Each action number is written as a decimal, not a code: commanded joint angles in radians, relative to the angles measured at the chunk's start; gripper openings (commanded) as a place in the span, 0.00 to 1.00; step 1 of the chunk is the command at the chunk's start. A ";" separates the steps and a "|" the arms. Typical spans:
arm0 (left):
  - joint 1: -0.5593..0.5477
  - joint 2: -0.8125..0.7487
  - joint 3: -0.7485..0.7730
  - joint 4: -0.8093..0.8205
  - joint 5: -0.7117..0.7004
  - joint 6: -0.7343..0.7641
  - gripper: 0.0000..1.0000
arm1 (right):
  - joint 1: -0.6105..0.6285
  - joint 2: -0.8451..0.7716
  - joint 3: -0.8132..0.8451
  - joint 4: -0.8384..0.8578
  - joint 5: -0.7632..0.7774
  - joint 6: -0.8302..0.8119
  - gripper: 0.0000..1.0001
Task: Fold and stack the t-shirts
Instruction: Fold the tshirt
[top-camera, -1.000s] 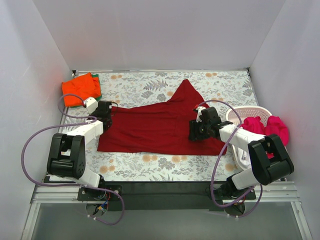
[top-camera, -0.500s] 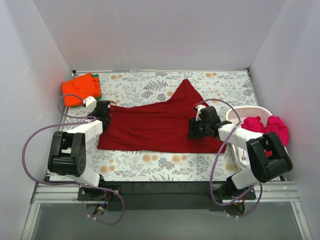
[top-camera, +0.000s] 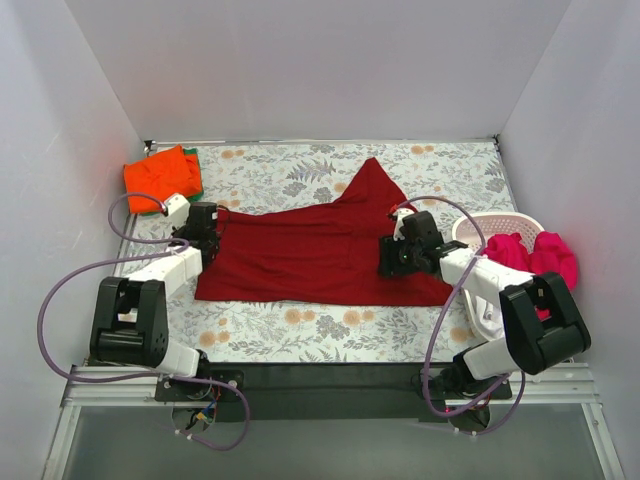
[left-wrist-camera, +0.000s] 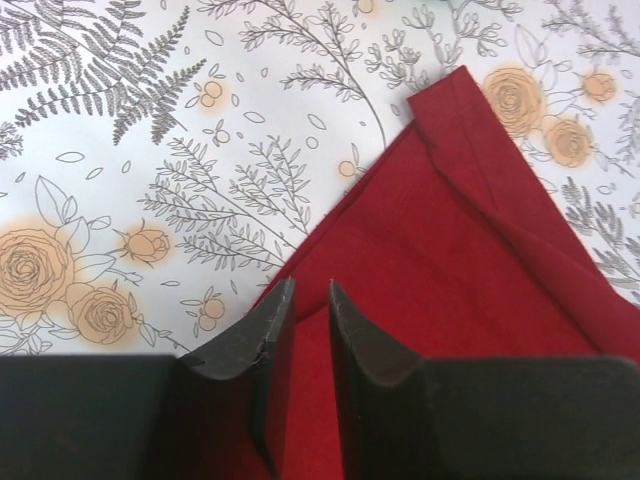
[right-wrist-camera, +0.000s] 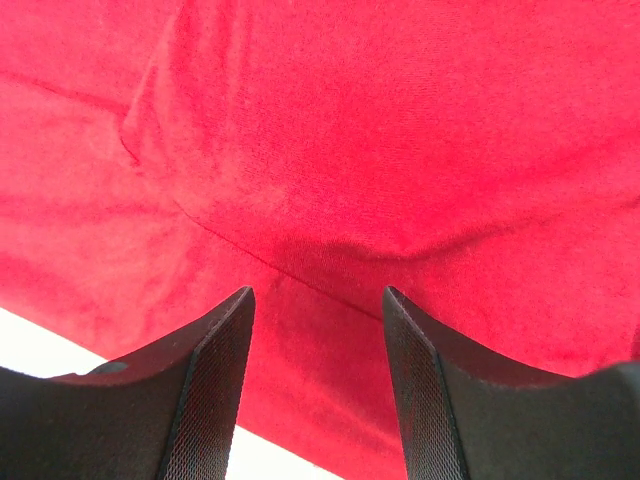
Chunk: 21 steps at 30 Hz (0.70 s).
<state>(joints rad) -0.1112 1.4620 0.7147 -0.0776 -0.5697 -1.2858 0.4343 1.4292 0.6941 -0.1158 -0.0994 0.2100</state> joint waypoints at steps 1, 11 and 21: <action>-0.007 -0.038 -0.003 0.010 0.017 -0.006 0.21 | 0.007 -0.032 0.094 -0.022 0.021 0.017 0.49; -0.007 0.077 0.002 0.068 0.096 -0.003 0.25 | 0.044 0.115 0.347 -0.076 0.061 0.022 0.49; -0.120 -0.021 -0.034 0.084 0.126 -0.001 0.27 | 0.055 0.358 0.536 -0.079 0.047 -0.018 0.49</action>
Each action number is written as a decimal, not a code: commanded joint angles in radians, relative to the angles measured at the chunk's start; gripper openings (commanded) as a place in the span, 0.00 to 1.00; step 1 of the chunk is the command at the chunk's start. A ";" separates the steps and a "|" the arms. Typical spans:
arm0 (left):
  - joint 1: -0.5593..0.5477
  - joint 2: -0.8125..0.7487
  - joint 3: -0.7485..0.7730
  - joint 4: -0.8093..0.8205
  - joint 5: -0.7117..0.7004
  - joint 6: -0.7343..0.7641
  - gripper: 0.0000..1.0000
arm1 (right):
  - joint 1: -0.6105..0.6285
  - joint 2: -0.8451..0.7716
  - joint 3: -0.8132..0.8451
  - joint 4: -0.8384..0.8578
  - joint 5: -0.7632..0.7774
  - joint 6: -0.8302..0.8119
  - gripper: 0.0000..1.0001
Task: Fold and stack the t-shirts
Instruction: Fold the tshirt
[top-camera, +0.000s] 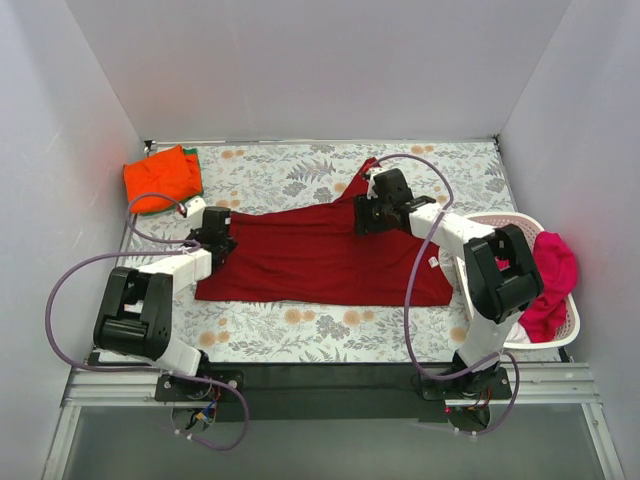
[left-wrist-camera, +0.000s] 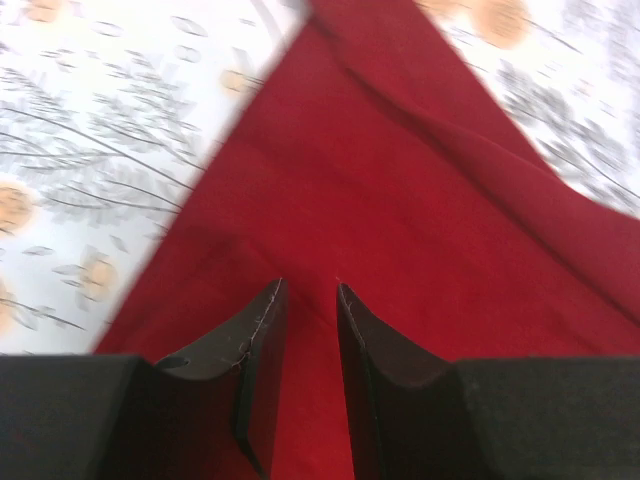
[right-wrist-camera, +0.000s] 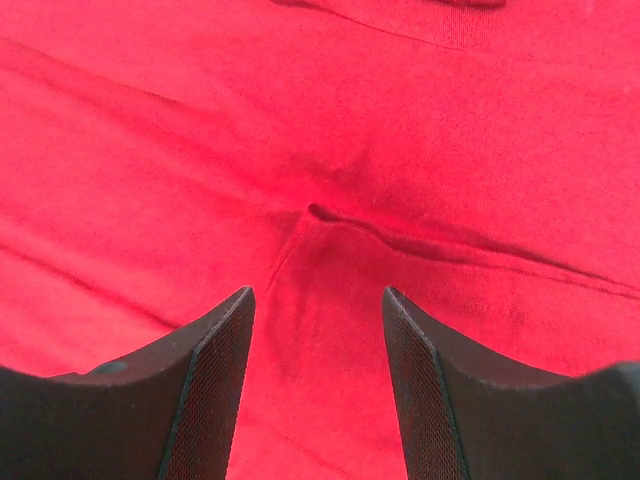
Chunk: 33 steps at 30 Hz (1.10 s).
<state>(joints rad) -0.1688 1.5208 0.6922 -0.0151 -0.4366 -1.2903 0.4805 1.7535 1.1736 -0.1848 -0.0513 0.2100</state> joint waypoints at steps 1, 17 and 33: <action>-0.078 -0.091 -0.011 0.021 -0.005 -0.004 0.27 | 0.009 0.044 0.073 -0.010 -0.001 -0.021 0.49; -0.412 -0.272 -0.141 -0.068 0.058 -0.167 0.30 | 0.069 0.159 0.146 -0.027 0.117 0.006 0.49; -0.624 -0.360 -0.249 -0.123 0.022 -0.300 0.30 | 0.084 0.199 0.164 -0.071 0.251 0.028 0.21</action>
<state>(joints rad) -0.7712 1.1877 0.4664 -0.1135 -0.3809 -1.5463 0.5587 1.9556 1.2999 -0.2428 0.1623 0.2302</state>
